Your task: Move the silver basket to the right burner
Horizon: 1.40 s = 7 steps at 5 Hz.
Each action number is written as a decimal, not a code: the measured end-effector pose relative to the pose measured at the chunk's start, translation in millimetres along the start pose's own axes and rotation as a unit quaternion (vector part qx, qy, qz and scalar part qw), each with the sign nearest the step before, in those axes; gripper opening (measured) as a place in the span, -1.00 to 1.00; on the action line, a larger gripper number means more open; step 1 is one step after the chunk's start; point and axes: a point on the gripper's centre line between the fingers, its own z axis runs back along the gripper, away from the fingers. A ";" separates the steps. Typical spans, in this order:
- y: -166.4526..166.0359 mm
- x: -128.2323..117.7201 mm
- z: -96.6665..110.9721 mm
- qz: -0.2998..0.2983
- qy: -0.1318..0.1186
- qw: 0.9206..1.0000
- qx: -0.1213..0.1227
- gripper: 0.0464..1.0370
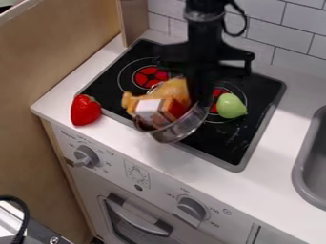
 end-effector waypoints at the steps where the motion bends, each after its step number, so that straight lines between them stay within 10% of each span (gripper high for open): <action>1: -0.2 1.1 8.9 -0.003 -0.006 1.000 0.017 -0.98; 3: 5.9 23.2 33.5 -0.043 -0.030 0.998 0.026 -0.98; 7: 52.8 83.8 11.8 -0.139 -0.095 0.985 0.039 -0.99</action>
